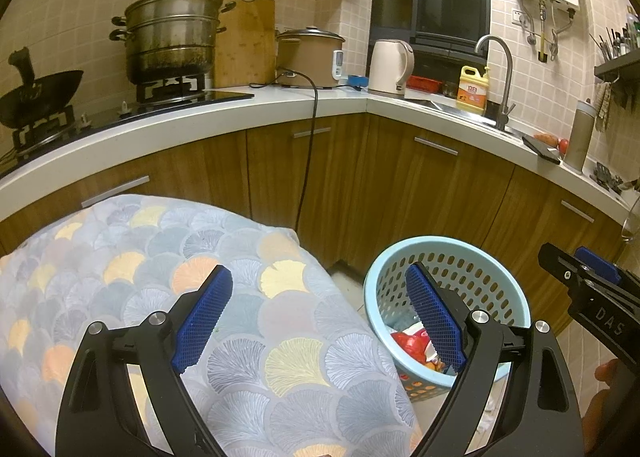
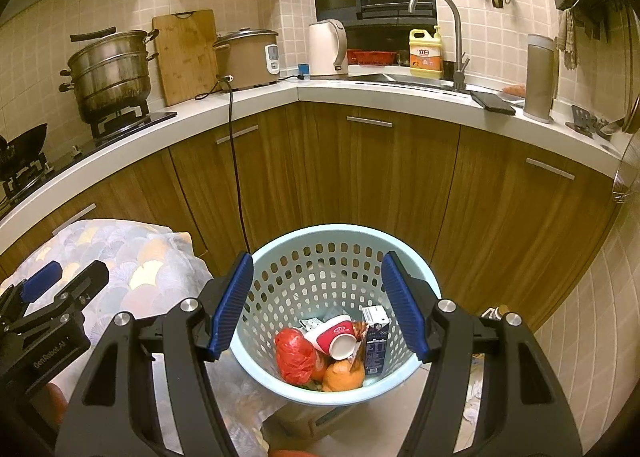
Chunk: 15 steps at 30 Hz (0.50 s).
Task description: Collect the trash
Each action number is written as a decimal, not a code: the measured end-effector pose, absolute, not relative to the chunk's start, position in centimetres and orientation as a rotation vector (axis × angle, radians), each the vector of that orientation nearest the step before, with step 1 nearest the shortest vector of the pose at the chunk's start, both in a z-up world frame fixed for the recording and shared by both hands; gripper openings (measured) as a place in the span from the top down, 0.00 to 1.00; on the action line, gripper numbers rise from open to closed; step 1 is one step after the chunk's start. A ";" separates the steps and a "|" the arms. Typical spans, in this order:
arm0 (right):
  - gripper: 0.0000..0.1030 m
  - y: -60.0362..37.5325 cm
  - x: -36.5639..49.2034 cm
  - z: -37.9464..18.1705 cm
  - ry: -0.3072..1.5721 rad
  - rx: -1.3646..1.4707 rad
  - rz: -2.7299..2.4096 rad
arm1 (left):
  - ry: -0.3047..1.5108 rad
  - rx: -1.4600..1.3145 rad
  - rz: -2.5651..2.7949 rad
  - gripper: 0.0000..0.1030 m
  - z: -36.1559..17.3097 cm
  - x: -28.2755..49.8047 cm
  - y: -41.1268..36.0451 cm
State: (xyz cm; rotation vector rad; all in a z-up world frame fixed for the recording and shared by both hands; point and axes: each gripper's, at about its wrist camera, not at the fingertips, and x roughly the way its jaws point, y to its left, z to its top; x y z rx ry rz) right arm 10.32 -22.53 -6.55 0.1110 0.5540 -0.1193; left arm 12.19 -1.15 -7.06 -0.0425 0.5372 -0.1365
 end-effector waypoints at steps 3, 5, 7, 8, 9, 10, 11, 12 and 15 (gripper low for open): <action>0.39 -22.6 10.4 -6.6 0.555 0.111 -0.117 | 0.535 -0.038 -0.134 0.16 -7.1 12.2 -1.2; 0.39 -22.6 10.4 -6.6 0.555 0.109 -0.117 | 0.536 -0.040 -0.137 0.16 -7.0 12.2 -1.2; 0.39 -22.6 10.4 -6.6 0.555 0.107 -0.118 | 0.536 -0.039 -0.135 0.16 -7.0 12.2 -1.3; 0.39 -22.6 10.5 -6.6 0.555 0.110 -0.117 | 0.537 -0.039 -0.135 0.16 -7.0 12.2 -1.3; 0.39 -22.7 10.5 -6.7 0.555 0.111 -0.116 | 0.537 -0.039 -0.134 0.16 -7.0 12.2 -1.3; 0.39 -22.6 10.5 -6.7 0.556 0.111 -0.116 | 0.537 -0.038 -0.132 0.16 -7.1 12.1 -1.3; 0.39 -22.6 10.5 -6.8 0.556 0.110 -0.115 | 0.536 -0.036 -0.128 0.16 -7.0 12.1 -1.3; 0.39 -22.6 10.5 -6.9 0.556 0.108 -0.116 | 0.535 -0.033 -0.125 0.16 -7.0 12.2 -1.3; 0.39 -22.5 10.5 -7.0 0.555 0.109 -0.117 | 0.537 -0.037 -0.129 0.16 -6.9 12.1 -1.3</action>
